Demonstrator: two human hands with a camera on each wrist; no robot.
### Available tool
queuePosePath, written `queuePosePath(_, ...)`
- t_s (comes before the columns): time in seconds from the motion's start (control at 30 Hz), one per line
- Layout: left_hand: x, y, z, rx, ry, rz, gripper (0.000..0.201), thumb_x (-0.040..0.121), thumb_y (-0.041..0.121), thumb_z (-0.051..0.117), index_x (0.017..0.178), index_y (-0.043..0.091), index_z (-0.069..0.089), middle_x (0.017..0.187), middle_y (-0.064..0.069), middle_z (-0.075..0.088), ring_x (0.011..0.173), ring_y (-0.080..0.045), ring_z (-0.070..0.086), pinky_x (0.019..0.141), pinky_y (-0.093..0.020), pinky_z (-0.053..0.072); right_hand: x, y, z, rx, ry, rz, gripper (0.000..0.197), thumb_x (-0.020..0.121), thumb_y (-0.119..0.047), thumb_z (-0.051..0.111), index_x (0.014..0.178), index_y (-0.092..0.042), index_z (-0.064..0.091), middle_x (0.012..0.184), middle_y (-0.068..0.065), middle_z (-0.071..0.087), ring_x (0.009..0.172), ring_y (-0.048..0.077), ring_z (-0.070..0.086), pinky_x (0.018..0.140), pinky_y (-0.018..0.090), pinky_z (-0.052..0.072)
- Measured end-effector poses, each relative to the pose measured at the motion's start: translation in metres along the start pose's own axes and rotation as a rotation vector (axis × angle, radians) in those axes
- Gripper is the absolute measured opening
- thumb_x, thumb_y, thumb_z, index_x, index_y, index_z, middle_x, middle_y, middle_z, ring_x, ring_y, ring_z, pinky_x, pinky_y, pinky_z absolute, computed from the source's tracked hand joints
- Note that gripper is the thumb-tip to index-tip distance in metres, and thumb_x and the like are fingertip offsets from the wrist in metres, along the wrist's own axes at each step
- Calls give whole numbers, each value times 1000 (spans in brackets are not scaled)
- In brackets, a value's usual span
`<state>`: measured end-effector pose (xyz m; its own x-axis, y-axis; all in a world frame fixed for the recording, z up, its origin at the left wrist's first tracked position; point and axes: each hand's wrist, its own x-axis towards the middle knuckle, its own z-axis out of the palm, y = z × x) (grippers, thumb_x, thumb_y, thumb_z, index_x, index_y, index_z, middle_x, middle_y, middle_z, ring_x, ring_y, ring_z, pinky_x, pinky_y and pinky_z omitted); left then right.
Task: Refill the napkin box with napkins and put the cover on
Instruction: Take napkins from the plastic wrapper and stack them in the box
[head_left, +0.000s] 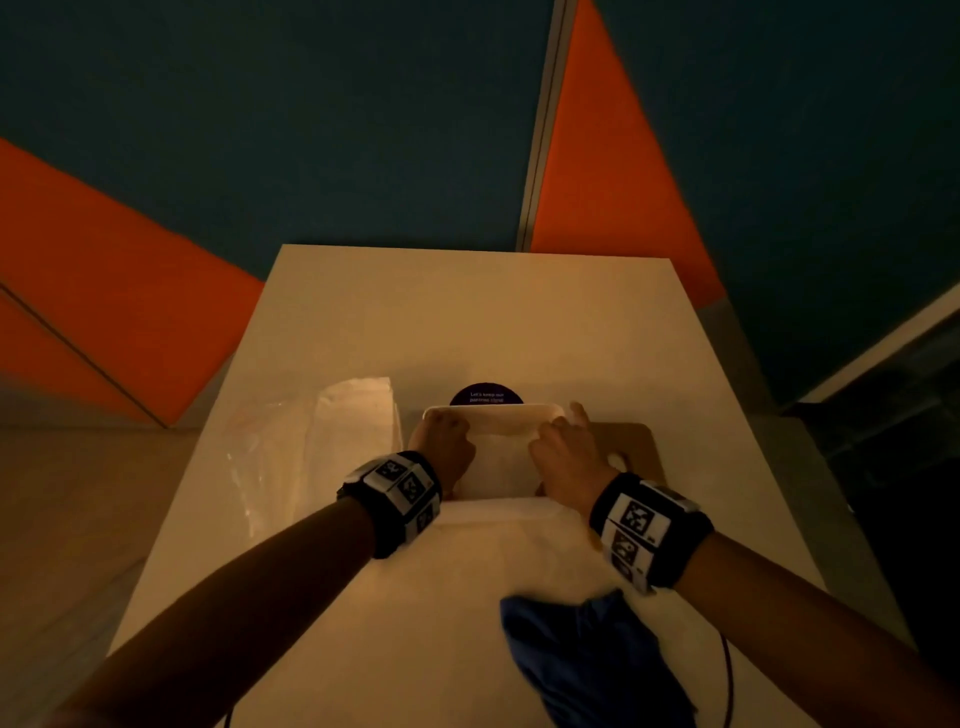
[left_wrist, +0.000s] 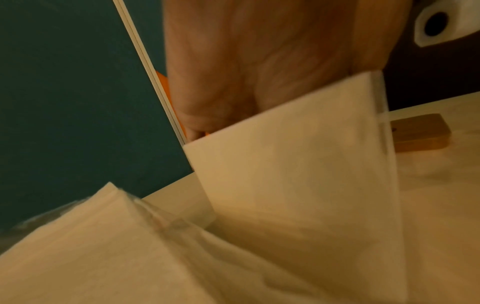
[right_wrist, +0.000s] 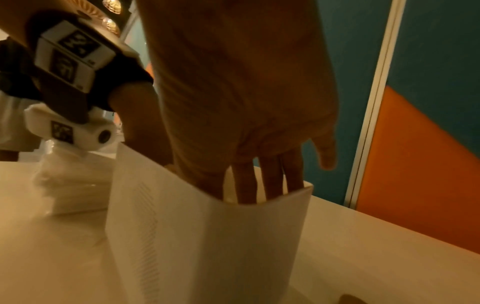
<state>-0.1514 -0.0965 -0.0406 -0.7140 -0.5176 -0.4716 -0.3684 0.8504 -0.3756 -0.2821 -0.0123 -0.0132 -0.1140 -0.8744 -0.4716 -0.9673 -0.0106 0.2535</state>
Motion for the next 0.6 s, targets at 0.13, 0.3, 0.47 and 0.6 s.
queuePosePath(0.13, -26, -7, -1, -399, 185, -17, 46, 83, 46, 58, 117, 16, 60, 135, -7, 46, 124, -25, 41, 106, -38, 33, -4, 1, -9, -27, -84, -35, 32, 90, -27, 55, 118, -13, 59, 127, 8, 57, 127, 27, 44, 116, 56, -2)
queuePosePath(0.3, -92, -41, 22, -1031, 794, -524, 13, 82, 8, 62, 94, 6, 68, 99, -16, 69, 88, -32, 65, 75, -36, 49, -10, 1, -58, 247, -13, -99, 41, 87, -42, 56, 120, -18, 57, 125, 8, 58, 113, 27, 55, 101, 41, 37)
queuePosePath(0.47, -117, -48, 86, -1209, 124, -825, 46, 88, 27, 56, 122, -2, 47, 123, -26, 57, 117, -40, 50, 97, -40, 39, 7, -33, -120, 323, 32, -265, 45, 86, -46, 59, 123, -20, 58, 126, 7, 56, 108, 27, 57, 84, 34, 48)
queuePosePath(0.6, -112, -40, 86, -1244, 74, -900, 56, 88, 34, 55, 125, -4, 38, 129, -26, 49, 119, -41, 45, 96, -41, 38, 32, -76, -143, 323, 7, -360, 44, 87, -44, 58, 125, -21, 54, 130, 7, 50, 115, 26, 52, 89, 34, 44)
